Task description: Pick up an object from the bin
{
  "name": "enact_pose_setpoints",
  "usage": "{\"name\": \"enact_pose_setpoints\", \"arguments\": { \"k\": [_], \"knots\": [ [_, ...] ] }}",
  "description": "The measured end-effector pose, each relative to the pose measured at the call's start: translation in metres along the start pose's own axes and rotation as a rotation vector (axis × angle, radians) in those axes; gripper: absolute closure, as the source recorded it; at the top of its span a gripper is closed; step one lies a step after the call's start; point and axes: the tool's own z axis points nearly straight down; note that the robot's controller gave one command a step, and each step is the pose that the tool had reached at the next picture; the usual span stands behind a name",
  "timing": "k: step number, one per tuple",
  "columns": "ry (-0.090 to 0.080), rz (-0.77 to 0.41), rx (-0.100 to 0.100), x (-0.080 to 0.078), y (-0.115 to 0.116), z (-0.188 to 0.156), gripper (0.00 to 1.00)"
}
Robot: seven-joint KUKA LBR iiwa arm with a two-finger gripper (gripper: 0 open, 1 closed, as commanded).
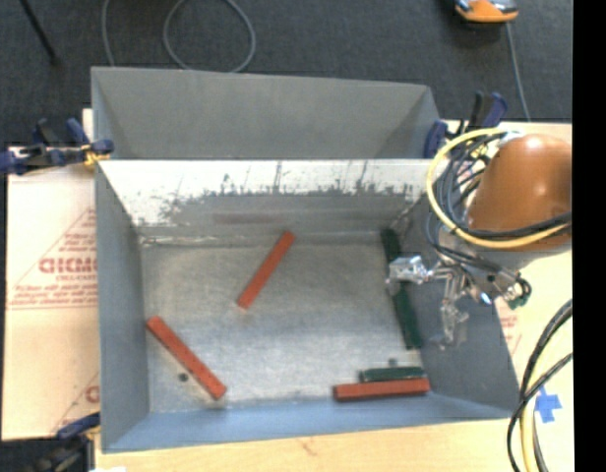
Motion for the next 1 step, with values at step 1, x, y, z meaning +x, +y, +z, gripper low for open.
{"name": "enact_pose_setpoints", "arguments": {
  "k": [1],
  "knots": [
    [-0.003,-0.434,0.000,0.0204,0.0339,0.0661,0.00]
  ]
}}
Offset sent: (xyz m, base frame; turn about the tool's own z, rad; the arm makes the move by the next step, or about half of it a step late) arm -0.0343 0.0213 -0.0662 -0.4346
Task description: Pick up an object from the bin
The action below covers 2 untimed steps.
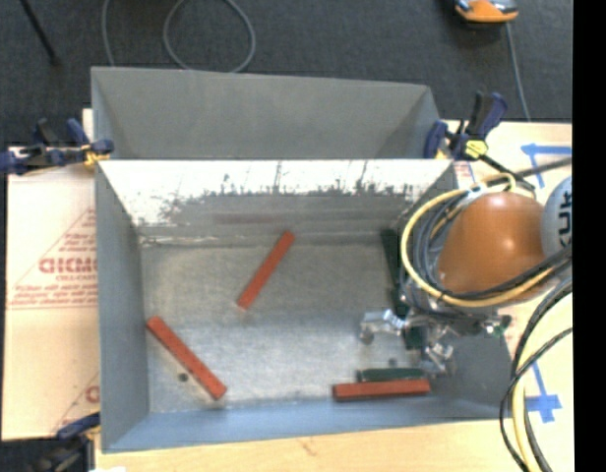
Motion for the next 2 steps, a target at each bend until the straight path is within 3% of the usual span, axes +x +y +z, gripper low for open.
{"name": "enact_pose_setpoints", "arguments": {
  "k": [1,2],
  "knots": [
    [-0.003,-0.266,0.004,-0.037,-0.005,-0.080,0.00],
    [-0.002,-0.509,0.001,-0.071,-0.018,0.000,0.00]
  ]
}}
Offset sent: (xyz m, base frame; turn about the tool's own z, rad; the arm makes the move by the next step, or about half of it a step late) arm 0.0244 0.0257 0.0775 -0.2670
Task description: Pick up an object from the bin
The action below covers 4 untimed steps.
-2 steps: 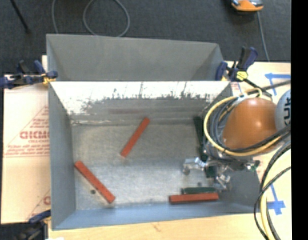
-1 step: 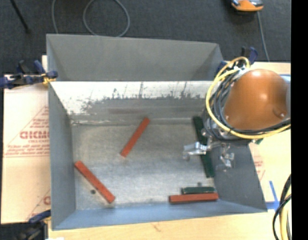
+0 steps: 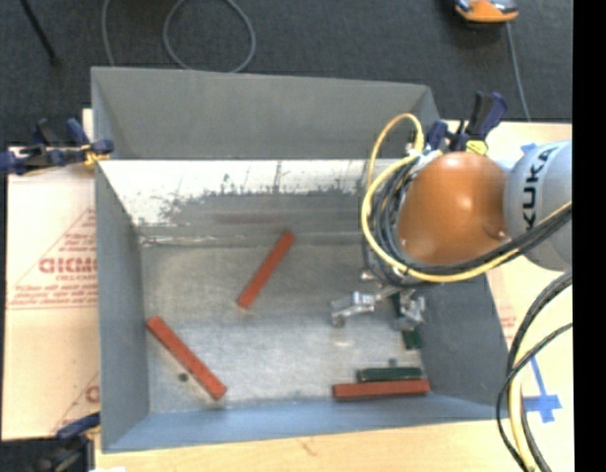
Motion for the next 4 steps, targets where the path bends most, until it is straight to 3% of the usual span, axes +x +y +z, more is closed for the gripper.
{"name": "enact_pose_setpoints", "arguments": {
  "k": [1,2,3,4],
  "knots": [
    [-0.002,-0.146,0.009,-0.046,-0.073,-0.121,0.00],
    [-0.002,-0.300,-0.007,-0.030,-0.051,-0.058,0.00],
    [-0.004,-0.538,-0.002,-0.092,-0.069,-0.048,0.00],
    [-0.005,-0.886,-0.003,-0.237,-0.027,-0.031,0.00]
  ]
}}
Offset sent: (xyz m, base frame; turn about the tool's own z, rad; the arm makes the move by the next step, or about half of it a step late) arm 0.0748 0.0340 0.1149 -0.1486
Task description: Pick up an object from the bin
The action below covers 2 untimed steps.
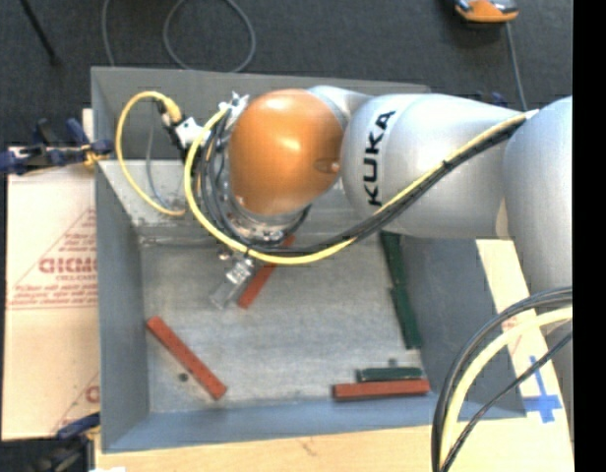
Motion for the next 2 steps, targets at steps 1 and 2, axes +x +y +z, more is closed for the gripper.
{"name": "enact_pose_setpoints", "arguments": {
  "k": [1,2],
  "knots": [
    [0.001,-0.270,-0.005,-0.018,0.037,-0.013,0.00],
    [0.001,-0.404,-0.007,-0.021,0.051,-0.022,0.00]
  ]
}}
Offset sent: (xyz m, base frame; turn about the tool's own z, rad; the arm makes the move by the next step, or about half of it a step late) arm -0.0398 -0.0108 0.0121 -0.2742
